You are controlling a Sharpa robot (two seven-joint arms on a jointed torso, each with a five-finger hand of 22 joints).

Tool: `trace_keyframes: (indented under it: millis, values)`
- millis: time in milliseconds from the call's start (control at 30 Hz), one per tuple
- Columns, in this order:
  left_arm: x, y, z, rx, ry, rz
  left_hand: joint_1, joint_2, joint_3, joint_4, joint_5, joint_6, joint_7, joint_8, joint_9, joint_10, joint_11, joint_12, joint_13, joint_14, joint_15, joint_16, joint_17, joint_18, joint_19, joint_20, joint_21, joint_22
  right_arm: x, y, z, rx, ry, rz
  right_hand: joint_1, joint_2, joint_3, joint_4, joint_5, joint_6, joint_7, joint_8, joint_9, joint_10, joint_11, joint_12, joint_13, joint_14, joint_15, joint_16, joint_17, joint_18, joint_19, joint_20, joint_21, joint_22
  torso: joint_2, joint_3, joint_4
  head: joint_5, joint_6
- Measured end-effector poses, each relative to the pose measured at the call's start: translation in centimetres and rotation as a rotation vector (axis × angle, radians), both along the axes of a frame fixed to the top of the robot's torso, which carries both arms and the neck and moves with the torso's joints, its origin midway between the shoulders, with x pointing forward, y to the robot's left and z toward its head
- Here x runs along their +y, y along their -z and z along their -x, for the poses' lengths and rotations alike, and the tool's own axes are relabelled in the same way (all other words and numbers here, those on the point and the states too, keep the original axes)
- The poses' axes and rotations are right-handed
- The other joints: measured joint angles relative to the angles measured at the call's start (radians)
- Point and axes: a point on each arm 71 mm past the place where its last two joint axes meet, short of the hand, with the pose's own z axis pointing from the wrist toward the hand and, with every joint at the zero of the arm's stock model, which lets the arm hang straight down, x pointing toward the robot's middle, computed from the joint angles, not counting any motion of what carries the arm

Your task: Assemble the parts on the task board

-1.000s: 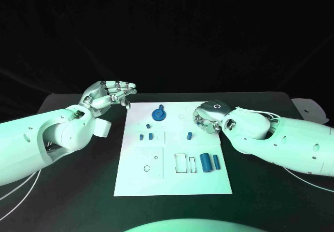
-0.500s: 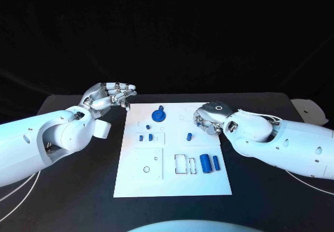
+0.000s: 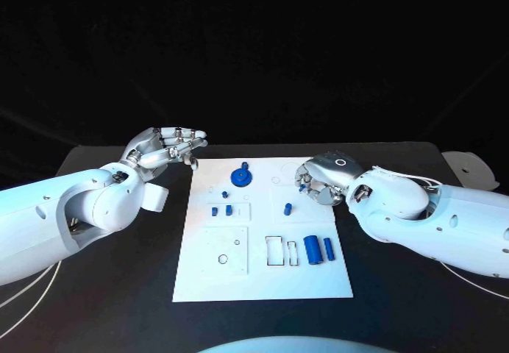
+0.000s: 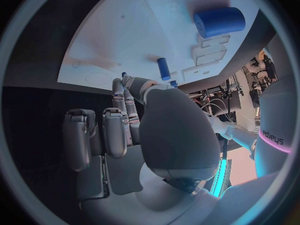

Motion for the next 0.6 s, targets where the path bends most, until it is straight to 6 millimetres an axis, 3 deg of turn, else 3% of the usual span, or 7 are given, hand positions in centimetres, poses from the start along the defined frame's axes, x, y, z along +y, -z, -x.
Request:
trace_keyframes:
  millis: [167, 333, 600]
  values:
    - [0.1, 0.0, 0.0, 0.002, -0.002, -0.002, 0.0, 0.0, 0.0, 0.0, 0.0, -0.003, 0.003, 0.0, 0.0, -0.004, -0.004, 0.0, 0.0, -0.003, 0.003, 0.0, -0.001, 0.0, 0.0, 0.0, 0.0, -0.001, 0.9, -0.9, 1.5, 0.002, -0.033, -0.055, -0.001, 0.001, 0.0, 0.0, 0.0, 0.0, 0.0, 0.0, 0.001, 0.003, 0.0, 0.0, 0.0, 0.0, 0.0, 0.0, 0.0, 0.0, 0.0, 0.0, 0.0, 0.0, 0.0, -0.0005, -0.0003, 0.005, 0.0]
    - [0.0, 0.1, -0.1, 0.003, -0.001, -0.002, 0.0, 0.0, 0.0, 0.0, 0.0, -0.003, 0.003, 0.0, 0.0, -0.004, -0.004, 0.0, 0.0, -0.004, 0.004, 0.0, -0.001, 0.0, 0.0, 0.0, 0.0, -0.001, 2.9, -1.7, 3.1, 0.006, -0.092, -0.123, -0.001, 0.001, 0.0, 0.0, -0.002, -0.002, -0.002, 0.0, 0.001, 0.003, 0.0, 0.0, -0.001, 0.0, 0.0, 0.0, 0.0, 0.0, 0.0, 0.0, 0.0, 0.0, 0.0, 0.0, -0.0002, 0.014, -0.001]
    - [-0.2, 0.1, -0.2, 0.004, 0.002, -0.001, 0.0, 0.0, 0.0, 0.0, 0.0, -0.003, 0.003, 0.0, 0.0, -0.007, 0.0, 0.004, 0.0, -0.007, 0.0, 0.0, -0.001, 0.0, 0.0, 0.0, 0.0, -0.001, 7.0, -1.8, 5.2, 0.037, -0.192, -0.206, -0.001, 0.001, 0.003, -0.003, -0.004, -0.002, -0.002, 0.0, 0.001, 0.007, 0.0, 0.0, -0.001, 0.0, 0.0, 0.0, 0.0, 0.0, 0.0, 0.0, 0.0, 0.0, 0.0, -0.0005, 0.001, 0.052, -0.012]
